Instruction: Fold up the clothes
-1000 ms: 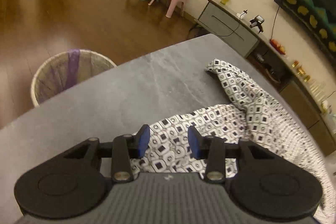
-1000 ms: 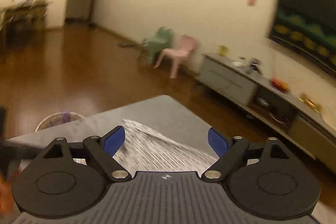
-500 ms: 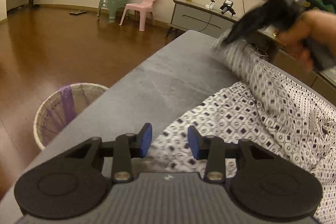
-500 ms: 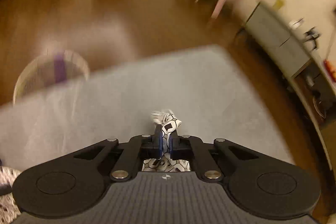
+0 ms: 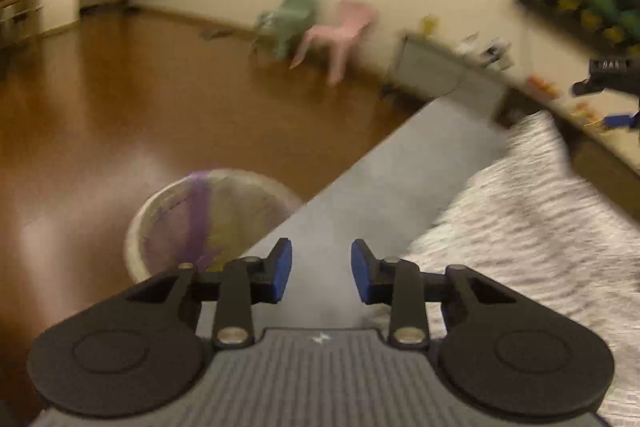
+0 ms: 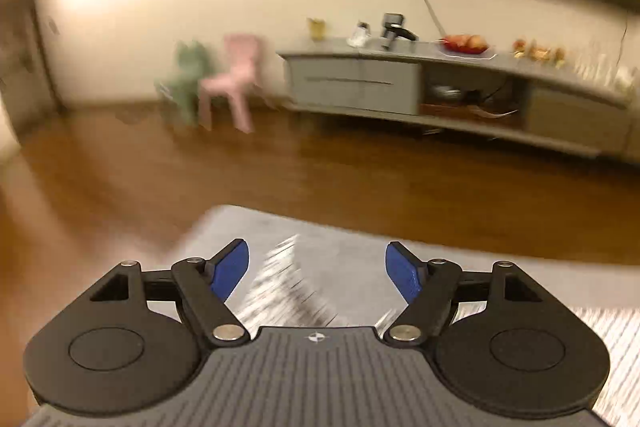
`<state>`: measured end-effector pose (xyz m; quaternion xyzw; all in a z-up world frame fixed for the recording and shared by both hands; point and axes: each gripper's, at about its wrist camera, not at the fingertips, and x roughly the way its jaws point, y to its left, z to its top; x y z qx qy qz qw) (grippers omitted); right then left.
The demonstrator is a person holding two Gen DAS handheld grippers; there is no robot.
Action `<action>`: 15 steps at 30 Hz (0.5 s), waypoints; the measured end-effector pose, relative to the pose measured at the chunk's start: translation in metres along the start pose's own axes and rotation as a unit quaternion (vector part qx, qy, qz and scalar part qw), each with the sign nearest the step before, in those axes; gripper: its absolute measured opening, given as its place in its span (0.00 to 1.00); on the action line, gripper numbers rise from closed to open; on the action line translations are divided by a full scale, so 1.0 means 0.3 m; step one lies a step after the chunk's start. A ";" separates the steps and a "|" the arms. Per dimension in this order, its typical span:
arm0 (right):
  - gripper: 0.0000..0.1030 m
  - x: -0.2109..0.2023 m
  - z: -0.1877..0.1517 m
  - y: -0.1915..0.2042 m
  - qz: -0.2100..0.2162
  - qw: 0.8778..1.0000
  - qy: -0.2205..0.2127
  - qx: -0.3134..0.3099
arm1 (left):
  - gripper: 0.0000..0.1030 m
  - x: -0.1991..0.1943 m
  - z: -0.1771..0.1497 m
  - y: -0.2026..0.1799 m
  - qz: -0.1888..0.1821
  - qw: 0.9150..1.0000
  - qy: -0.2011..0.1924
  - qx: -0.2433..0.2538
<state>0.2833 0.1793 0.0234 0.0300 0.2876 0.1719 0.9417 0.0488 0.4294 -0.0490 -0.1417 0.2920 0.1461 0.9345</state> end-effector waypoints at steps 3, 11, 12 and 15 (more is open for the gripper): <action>0.84 -0.296 -0.160 -0.013 -0.007 0.995 -0.022 -0.092 | 0.41 0.009 -0.013 -0.078 -0.086 0.995 0.009 0.040; 0.84 -0.740 -0.671 -0.193 -0.048 0.974 0.084 -0.206 | 0.39 0.075 -0.035 -0.153 -0.128 0.987 0.035 0.088; 0.84 -0.774 -0.710 -0.234 -0.055 0.977 0.090 -0.187 | 0.36 0.090 -0.037 -0.155 -0.116 0.988 0.053 0.087; 0.84 -0.843 -0.760 -0.381 -0.067 0.985 0.103 -0.118 | 0.28 0.074 -0.055 -0.158 -0.070 0.988 0.079 0.113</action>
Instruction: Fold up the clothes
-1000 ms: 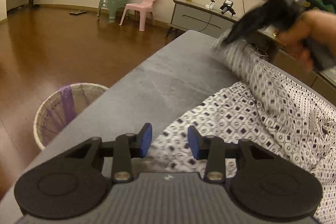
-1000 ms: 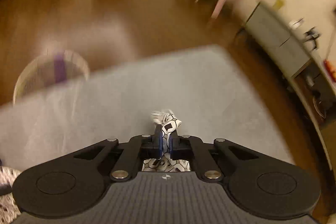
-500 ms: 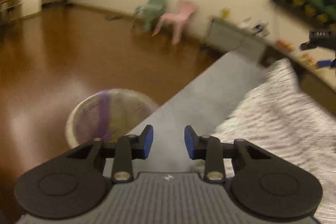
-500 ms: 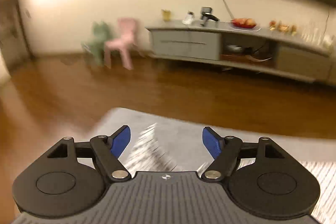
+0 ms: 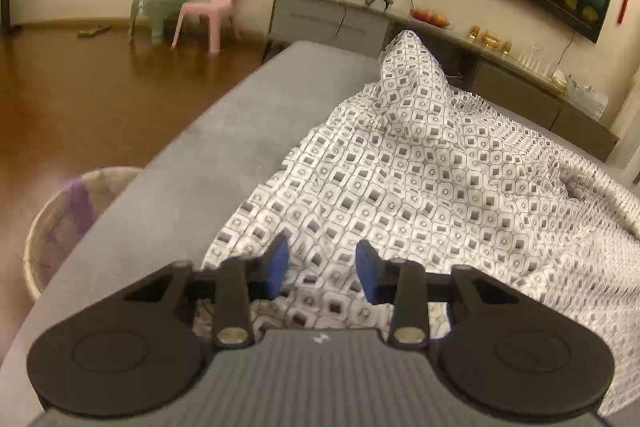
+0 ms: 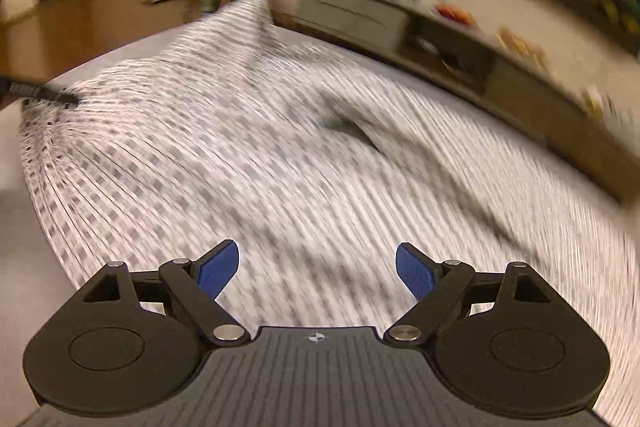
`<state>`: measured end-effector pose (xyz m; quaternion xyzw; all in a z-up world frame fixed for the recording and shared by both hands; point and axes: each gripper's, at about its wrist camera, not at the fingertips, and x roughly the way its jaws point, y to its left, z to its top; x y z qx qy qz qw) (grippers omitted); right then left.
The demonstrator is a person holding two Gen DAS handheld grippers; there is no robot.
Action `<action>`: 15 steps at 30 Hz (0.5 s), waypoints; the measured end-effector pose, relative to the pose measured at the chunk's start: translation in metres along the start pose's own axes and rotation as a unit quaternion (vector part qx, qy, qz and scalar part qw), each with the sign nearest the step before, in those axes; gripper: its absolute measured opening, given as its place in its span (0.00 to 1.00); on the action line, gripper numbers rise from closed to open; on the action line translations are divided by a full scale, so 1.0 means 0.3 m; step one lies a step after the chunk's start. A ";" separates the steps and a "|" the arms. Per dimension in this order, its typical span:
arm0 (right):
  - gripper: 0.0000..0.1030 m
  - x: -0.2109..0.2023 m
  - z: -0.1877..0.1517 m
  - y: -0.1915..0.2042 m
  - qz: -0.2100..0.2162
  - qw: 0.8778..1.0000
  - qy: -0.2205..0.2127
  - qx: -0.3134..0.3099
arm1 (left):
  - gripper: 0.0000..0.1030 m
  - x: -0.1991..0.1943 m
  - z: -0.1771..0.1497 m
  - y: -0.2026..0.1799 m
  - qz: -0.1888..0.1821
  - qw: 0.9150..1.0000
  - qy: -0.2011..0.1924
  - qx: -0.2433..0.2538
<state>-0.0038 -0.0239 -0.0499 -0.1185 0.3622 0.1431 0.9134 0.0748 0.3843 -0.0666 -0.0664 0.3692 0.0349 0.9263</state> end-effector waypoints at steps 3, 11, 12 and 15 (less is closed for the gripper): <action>0.84 0.027 -0.041 -0.141 0.009 0.998 0.022 0.061 | 0.20 -0.039 -0.014 0.010 0.057 0.998 0.018 -0.019; 0.93 0.020 -0.180 -0.325 0.020 0.996 0.058 0.072 | 0.26 -0.172 0.012 0.042 0.146 0.983 0.017 -0.107; 0.94 0.013 -0.190 -0.341 0.024 0.996 0.059 0.068 | 0.33 -0.196 0.029 0.011 0.144 0.985 0.001 -0.092; 0.94 -0.013 -0.195 -0.411 0.050 0.993 0.051 0.090 | 0.43 -0.193 0.064 -0.132 0.113 0.993 -0.020 -0.025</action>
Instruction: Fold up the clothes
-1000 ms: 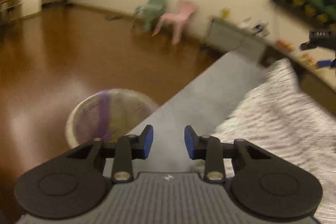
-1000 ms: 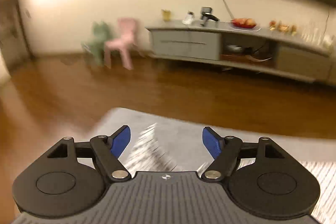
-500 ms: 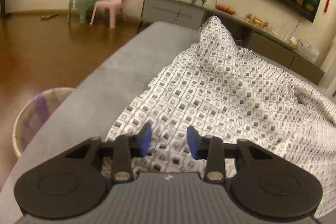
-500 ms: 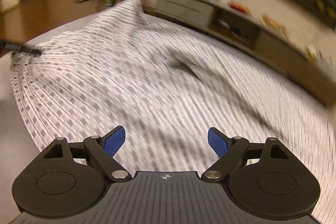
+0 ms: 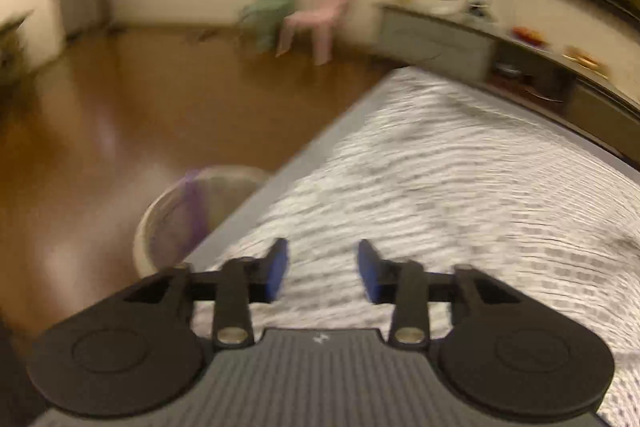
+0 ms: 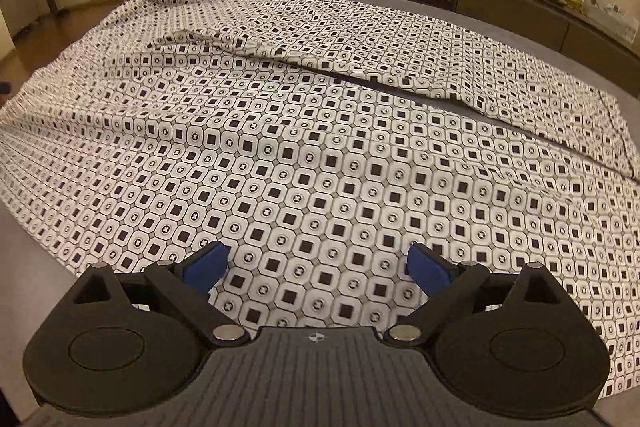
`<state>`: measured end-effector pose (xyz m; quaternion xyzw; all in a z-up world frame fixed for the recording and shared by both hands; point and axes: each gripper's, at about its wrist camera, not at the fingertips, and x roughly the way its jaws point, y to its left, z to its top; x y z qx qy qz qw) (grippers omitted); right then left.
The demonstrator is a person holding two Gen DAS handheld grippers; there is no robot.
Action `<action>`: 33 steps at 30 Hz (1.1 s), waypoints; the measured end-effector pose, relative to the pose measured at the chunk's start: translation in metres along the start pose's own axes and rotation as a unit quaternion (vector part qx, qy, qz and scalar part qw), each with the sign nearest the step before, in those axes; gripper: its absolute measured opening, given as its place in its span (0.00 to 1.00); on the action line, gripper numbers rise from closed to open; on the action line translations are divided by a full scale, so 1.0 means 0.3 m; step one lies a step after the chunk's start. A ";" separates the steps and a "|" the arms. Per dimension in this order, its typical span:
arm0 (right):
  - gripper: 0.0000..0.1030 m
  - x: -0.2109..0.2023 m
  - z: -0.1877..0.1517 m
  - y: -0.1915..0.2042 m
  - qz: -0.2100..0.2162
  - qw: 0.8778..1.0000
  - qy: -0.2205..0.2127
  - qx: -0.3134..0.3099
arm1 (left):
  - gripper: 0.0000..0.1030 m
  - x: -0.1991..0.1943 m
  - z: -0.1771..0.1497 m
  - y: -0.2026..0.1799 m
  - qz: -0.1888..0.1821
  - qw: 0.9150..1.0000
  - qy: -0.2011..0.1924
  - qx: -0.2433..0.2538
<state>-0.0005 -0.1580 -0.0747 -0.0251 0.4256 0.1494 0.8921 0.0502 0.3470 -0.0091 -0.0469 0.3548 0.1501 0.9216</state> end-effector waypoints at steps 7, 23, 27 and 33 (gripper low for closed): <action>0.93 -0.045 0.062 -0.360 -0.069 0.990 -0.021 0.119 | 0.43 0.074 0.008 -0.219 -0.041 0.998 0.022 0.047; 0.95 -0.178 -0.123 -0.746 -0.158 0.977 0.047 0.138 | 0.41 0.055 -0.038 -0.424 -0.088 0.989 0.058 0.108; 0.86 -0.224 -0.125 -0.630 -0.170 0.979 0.004 0.111 | 0.46 -0.014 -0.100 -0.504 -0.105 0.979 0.045 0.166; 0.87 -0.141 -0.085 -0.484 -0.111 0.993 0.019 0.038 | 0.45 0.000 -0.190 -0.511 -0.092 0.976 0.066 0.186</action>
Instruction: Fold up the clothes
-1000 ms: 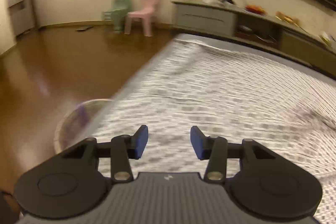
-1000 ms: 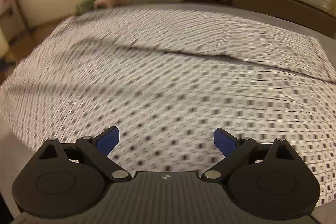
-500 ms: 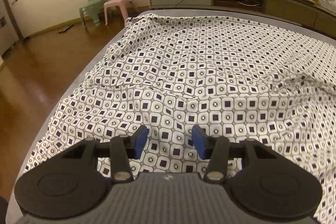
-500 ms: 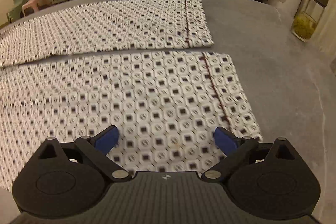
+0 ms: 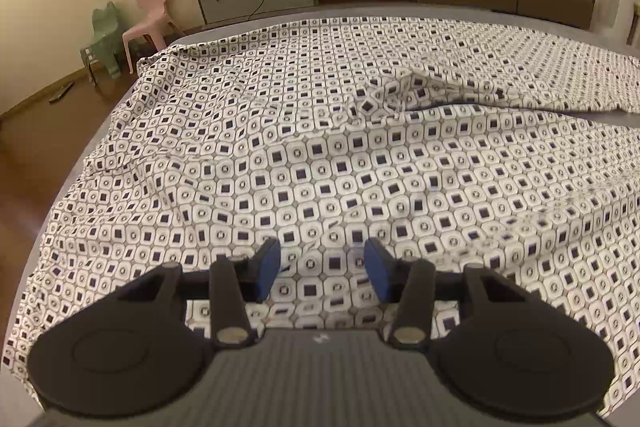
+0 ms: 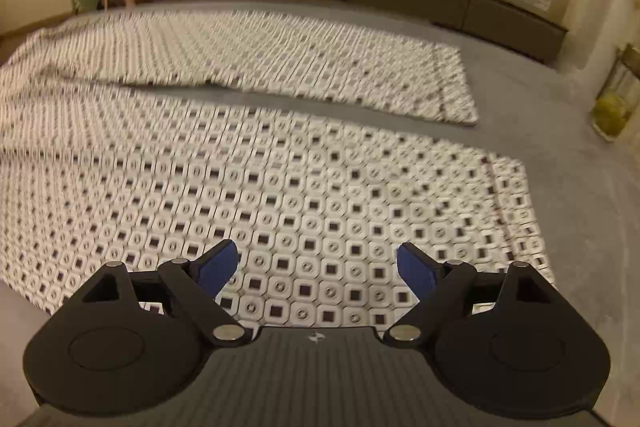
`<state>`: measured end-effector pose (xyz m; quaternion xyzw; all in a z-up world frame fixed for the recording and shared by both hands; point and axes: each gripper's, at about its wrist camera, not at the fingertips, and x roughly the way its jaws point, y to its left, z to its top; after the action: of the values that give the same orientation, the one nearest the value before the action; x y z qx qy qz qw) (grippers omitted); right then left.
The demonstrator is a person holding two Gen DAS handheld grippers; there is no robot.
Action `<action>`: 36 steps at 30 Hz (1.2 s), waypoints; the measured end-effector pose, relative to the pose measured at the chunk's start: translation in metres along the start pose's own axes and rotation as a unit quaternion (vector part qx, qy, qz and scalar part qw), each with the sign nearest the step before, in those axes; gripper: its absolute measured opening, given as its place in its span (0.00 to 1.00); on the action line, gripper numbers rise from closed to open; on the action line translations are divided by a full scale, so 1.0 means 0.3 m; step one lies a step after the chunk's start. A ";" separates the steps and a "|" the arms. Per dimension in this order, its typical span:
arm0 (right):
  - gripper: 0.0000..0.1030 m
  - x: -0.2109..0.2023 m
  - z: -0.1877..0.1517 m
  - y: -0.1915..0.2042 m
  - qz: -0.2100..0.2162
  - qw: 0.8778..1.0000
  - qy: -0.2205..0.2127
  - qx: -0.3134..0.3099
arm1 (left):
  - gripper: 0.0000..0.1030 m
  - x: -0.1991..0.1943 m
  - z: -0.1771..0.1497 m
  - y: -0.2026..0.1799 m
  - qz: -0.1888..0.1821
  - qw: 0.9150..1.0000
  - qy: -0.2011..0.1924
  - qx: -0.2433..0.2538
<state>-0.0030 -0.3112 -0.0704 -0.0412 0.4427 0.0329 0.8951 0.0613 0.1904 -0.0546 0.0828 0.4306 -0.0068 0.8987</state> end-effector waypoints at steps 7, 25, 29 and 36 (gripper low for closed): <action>0.96 -0.002 -0.061 -0.123 0.011 0.999 0.036 0.037 | 0.45 -0.060 0.006 -0.010 -0.042 0.999 0.002 -0.028; 0.94 0.462 0.694 -0.500 -0.018 0.977 -0.059 0.203 | 0.60 0.138 0.319 -0.190 -0.157 0.979 -0.023 -0.131; 0.91 0.603 0.730 -0.476 -0.035 0.985 -0.040 0.165 | 0.60 0.192 0.331 -0.161 -0.205 0.960 -0.014 -0.190; 0.06 0.568 0.729 -0.340 -0.036 0.995 -0.070 0.061 | 0.59 0.213 0.354 -0.180 -0.244 0.942 -0.028 -0.230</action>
<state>0.2825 -0.3863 -0.0691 -0.0004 0.3782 -0.0233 0.9254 0.1791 0.1244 -0.0463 -0.2335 0.4019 -0.1290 0.8760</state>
